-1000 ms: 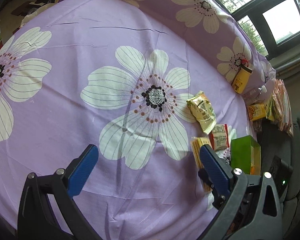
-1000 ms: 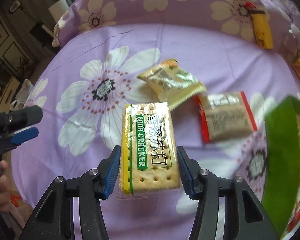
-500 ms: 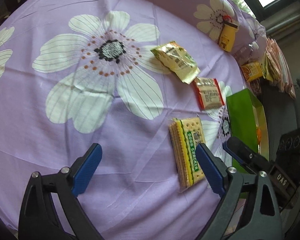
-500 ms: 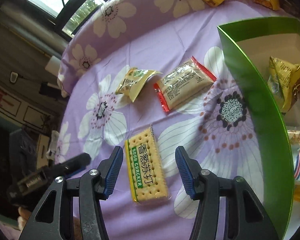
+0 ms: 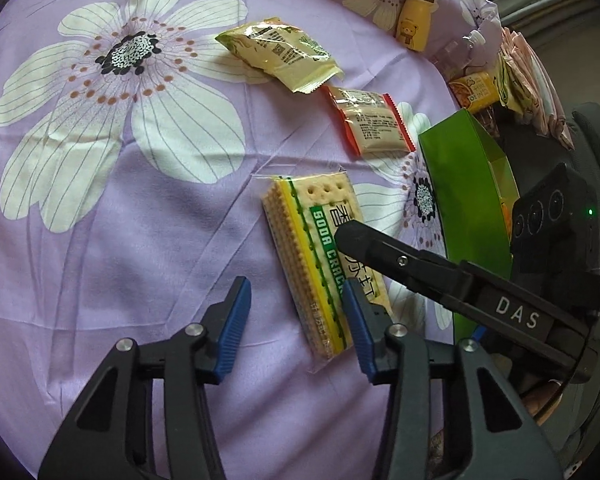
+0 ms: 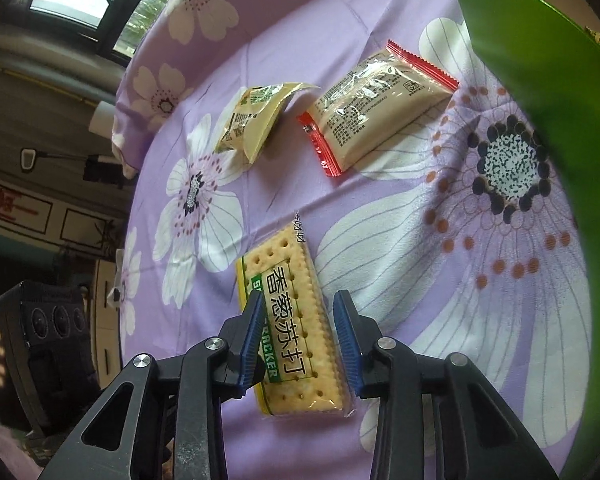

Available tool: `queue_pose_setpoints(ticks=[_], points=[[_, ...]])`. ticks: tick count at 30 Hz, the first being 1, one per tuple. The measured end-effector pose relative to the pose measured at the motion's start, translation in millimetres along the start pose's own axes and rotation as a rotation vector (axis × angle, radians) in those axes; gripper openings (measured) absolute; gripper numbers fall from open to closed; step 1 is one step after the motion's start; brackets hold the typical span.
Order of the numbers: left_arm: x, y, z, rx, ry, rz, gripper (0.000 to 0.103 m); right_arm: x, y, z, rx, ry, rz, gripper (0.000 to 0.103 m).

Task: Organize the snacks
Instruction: 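Lift and carry the soda cracker pack over the box with the right gripper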

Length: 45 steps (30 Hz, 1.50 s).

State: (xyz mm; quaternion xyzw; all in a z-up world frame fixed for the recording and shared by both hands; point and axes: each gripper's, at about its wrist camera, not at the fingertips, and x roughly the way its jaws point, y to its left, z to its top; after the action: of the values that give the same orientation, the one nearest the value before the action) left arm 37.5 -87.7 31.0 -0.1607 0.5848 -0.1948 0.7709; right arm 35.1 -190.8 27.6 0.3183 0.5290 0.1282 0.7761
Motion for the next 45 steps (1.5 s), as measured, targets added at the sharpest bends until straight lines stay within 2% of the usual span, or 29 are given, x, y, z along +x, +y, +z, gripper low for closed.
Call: queue_pose_setpoints(ticks=[4, 10, 18, 25, 30, 36, 45], points=[[4.9, -2.4, -0.7, -0.01, 0.013, -0.059, 0.031, -0.2, 2.9, -1.2, -0.017, 0.008, -0.004, 0.038], [-4.3, -15.6, -2.9, 0.027, -0.023, -0.038, 0.029, -10.8, 10.1, -2.3, -0.042, -0.014, -0.038, 0.038], [-41.0, -62.8, 0.6, 0.133, -0.153, -0.091, 0.027, -78.7, 28.8, -0.4, -0.1, -0.205, -0.029, 0.039], [-45.1, -122.5, 2.7, 0.283, -0.232, -0.135, 0.027, -144.7, 9.8, -0.7, -0.067, -0.371, -0.033, 0.039], [-28.3, -154.5, 8.5, 0.327, -0.2, -0.206, 0.027, -177.8, -12.5, -2.3, -0.017, -0.46, -0.074, 0.039], [-9.8, -183.3, 13.4, 0.359, -0.18, -0.236, 0.027, -195.8, -42.0, -1.3, 0.066, -0.495, -0.059, 0.039], [14.5, -209.5, 12.5, 0.387, -0.132, -0.271, 0.027, -214.6, -73.0, -5.2, 0.143, -0.534, -0.1, 0.039]])
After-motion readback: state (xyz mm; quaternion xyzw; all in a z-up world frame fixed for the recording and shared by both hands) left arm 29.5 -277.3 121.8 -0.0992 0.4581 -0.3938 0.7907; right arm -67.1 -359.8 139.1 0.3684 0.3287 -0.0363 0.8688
